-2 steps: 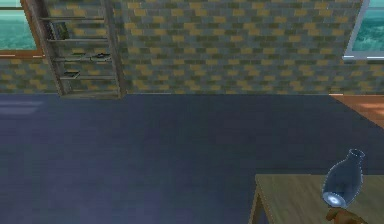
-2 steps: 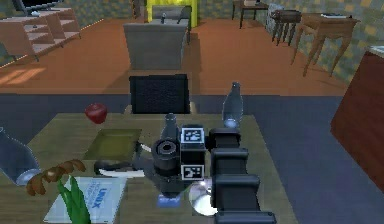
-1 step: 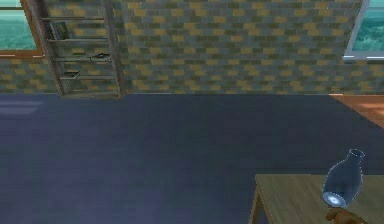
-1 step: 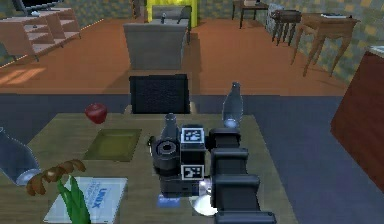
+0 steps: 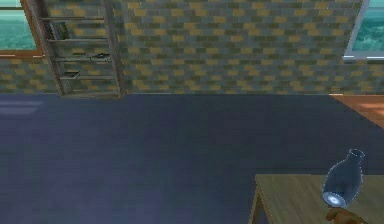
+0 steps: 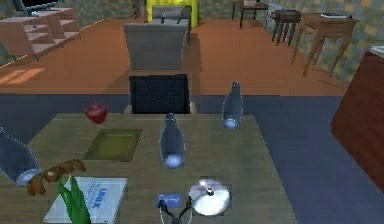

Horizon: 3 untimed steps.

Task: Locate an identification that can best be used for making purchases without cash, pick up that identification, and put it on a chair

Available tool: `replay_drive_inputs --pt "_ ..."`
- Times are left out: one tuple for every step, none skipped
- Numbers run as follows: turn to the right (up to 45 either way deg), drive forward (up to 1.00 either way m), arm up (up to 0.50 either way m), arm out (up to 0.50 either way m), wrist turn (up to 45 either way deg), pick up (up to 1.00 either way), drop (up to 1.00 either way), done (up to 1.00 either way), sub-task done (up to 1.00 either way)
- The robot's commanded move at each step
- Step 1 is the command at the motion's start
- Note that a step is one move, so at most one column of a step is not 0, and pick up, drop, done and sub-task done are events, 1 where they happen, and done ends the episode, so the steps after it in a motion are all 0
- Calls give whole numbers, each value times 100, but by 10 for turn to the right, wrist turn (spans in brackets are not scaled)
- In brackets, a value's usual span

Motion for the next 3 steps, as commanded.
replay_drive_inputs --pt "0 0 0 0 0 100 0 0 0" --pt "0 0 10 0 0 0 0 0 0" --pt "0 0 26 0 0 0 0 0 0"
